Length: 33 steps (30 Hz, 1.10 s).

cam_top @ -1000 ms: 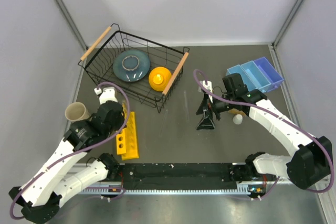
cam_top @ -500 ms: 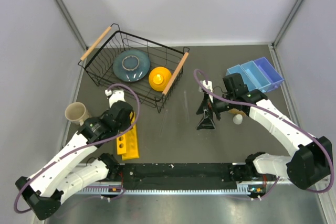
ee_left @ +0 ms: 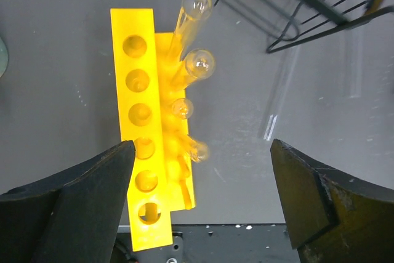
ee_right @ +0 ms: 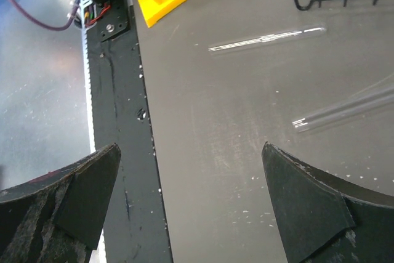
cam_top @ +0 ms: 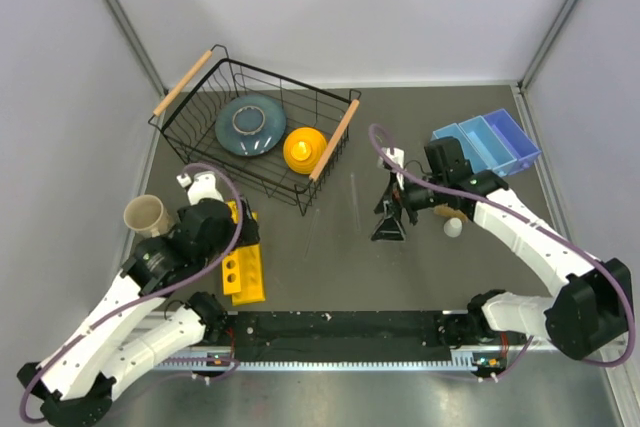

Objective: Organize the chemistry lab equipment

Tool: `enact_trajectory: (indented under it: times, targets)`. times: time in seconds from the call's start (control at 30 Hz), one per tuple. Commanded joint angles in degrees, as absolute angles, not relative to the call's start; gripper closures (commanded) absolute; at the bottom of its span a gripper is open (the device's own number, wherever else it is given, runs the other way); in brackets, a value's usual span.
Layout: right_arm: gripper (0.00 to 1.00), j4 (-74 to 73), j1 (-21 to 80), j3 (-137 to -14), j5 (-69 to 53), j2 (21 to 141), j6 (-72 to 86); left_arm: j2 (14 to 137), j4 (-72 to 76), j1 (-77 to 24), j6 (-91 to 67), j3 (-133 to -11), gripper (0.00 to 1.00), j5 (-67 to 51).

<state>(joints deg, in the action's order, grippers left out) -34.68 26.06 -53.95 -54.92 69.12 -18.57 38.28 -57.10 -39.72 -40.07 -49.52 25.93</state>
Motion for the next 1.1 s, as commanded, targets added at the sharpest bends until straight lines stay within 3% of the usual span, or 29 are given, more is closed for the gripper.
enact_trajectory:
  times: [0.0, 0.2, 0.53, 0.7, 1.07]
  targets:
    - [0.01, -23.7, 25.5, -53.3, -48.2, 71.3, -6.3, 34.1, -56.8, -39.5, -39.5, -53.4, 0.01, 24.8]
    - [0.02, -14.5, 26.5, -53.2, -29.8, 76.2, 18.2, 28.9, -56.6, -39.5, -40.3, -53.4, 0.02, 23.3]
    - [0.06, -14.2, 35.5, -58.0, -12.1, 87.7, 24.0, 22.8, -59.6, -39.5, -43.9, -51.0, 0.02, 23.4]
    - [0.23, -14.1, 36.4, -58.4, -7.6, 91.3, 24.6, 18.9, -60.2, -39.5, -45.1, -49.9, 0.02, 23.8]
    - [0.45, -15.0, 39.1, -60.9, -1.5, 97.4, 24.3, 16.1, -60.7, -39.5, -47.0, -48.2, 0.02, 23.4]
